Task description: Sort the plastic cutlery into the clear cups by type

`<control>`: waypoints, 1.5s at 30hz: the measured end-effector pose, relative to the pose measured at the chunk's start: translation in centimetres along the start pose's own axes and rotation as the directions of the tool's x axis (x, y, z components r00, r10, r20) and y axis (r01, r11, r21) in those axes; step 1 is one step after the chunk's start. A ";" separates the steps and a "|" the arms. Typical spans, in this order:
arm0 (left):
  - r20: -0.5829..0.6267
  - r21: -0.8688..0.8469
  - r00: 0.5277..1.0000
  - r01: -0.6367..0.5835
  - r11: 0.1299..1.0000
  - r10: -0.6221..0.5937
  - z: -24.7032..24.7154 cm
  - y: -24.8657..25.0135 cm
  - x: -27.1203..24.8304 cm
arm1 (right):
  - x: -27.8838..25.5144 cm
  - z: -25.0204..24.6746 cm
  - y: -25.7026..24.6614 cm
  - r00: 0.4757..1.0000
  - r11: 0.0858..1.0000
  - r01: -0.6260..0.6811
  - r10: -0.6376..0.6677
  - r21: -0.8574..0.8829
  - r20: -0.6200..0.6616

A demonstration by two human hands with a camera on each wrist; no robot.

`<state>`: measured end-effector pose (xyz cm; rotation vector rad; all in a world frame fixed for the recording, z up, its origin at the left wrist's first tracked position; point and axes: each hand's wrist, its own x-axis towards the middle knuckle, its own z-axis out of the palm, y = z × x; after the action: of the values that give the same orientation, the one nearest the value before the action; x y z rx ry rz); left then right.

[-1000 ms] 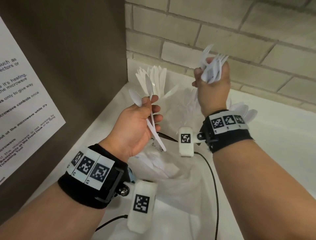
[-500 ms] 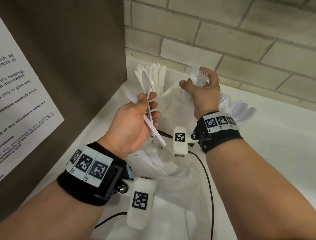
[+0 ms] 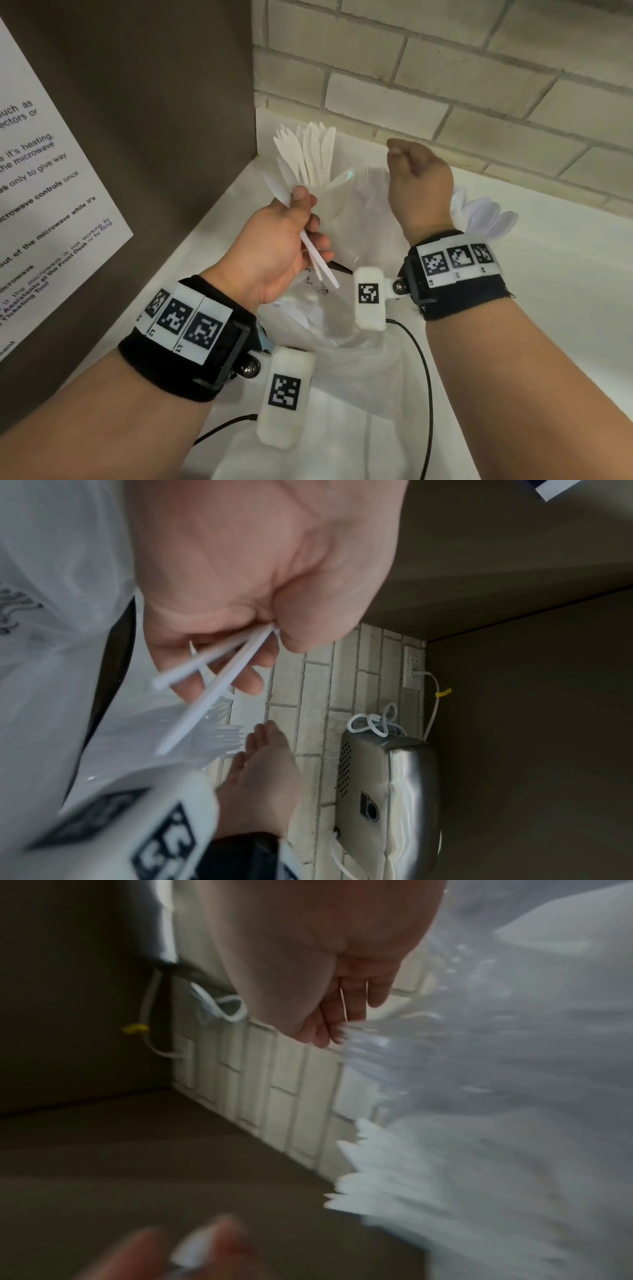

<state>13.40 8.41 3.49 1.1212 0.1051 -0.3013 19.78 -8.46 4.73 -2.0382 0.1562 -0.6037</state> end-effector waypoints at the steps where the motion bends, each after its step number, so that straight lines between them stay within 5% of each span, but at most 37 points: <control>1: 0.014 0.027 1.000 0.014 1.000 -0.014 0.1 0.0 -0.1 | -0.4 -0.3 -1.1 0.999 0.999 0.033 -0.033 0.024 -0.008; 3: 0.046 0.097 0.999 0.020 0.995 -0.025 0.3 -0.1 -0.2 | -1.5 -0.9 -3.4 0.994 0.994 0.068 -0.075 0.089 0.082; 5: 0.082 0.244 0.997 -0.028 0.969 0.009 0.5 -0.2 -0.3 | -3.0 -1.7 -5.6 0.950 0.993 0.007 -0.043 0.117 0.310; 7: 0.147 0.471 0.988 -0.106 0.876 0.040 0.4 -0.3 -0.2 | -4.2 -2.4 -6.8 0.865 1.000 -0.023 0.015 0.010 0.501; 9: 0.231 0.635 0.972 -0.178 0.752 0.035 0.3 -0.3 -0.3 | -5.0 -2.7 -6.8 0.834 0.988 0.068 0.020 -0.140 0.551; 15: 0.309 0.732 0.951 -0.226 0.643 -0.017 0.5 -0.8 -1.5 | -6.7 -2.1 -4.8 0.892 0.962 0.068 0.060 -0.263 0.449; 21: 0.344 0.718 0.934 -0.199 0.668 -0.092 0.7 -0.6 -2.0 | -7.2 -3.0 -4.7 0.948 0.950 0.182 -0.102 -0.253 0.301; 23: 0.288 0.733 0.957 -0.201 0.650 -0.029 0.4 -0.2 -1.8 | -6.1 -4.8 -5.2 0.974 0.958 0.169 -0.127 -0.231 0.186; 26: 0.227 0.867 0.961 -0.274 0.417 0.160 -0.4 0.3 -1.3 | -4.3 -8.1 -5.8 0.974 0.945 0.206 -0.223 -0.254 -0.039; 31: 0.265 0.951 0.963 -0.268 0.155 0.038 -0.9 -0.5 -1.2 | -2.3 -11.2 -5.7 0.927 0.870 0.151 -0.289 -0.469 -0.238; 35: 0.199 0.979 0.979 -0.200 0.043 0.032 -0.9 -0.8 -1.5 | -2.1 -10.4 -2.9 0.932 0.814 0.100 -0.277 -0.573 -0.232; 39: 0.154 0.988 0.988 -0.154 -0.031 0.017 -1.4 -0.5 -1.5 | -2.6 -8.6 1.0 0.985 0.683 -0.048 -0.090 -0.729 -0.148; 42: 0.134 0.991 0.991 -0.134 -0.029 -0.019 -2.0 -0.6 -1.4 | -2.8 -7.7 3.0 0.991 0.559 -0.127 0.112 -0.819 -0.077; 45: 0.139 0.990 0.989 -0.138 0.024 -0.051 -2.5 -0.6 -1.4 | -3.2 -7.4 2.6 0.994 0.560 -0.106 0.086 -0.821 -0.070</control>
<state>12.08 10.62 2.19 2.6144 -0.3754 -0.4013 13.85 -14.47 4.44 -2.9176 0.6780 -0.5234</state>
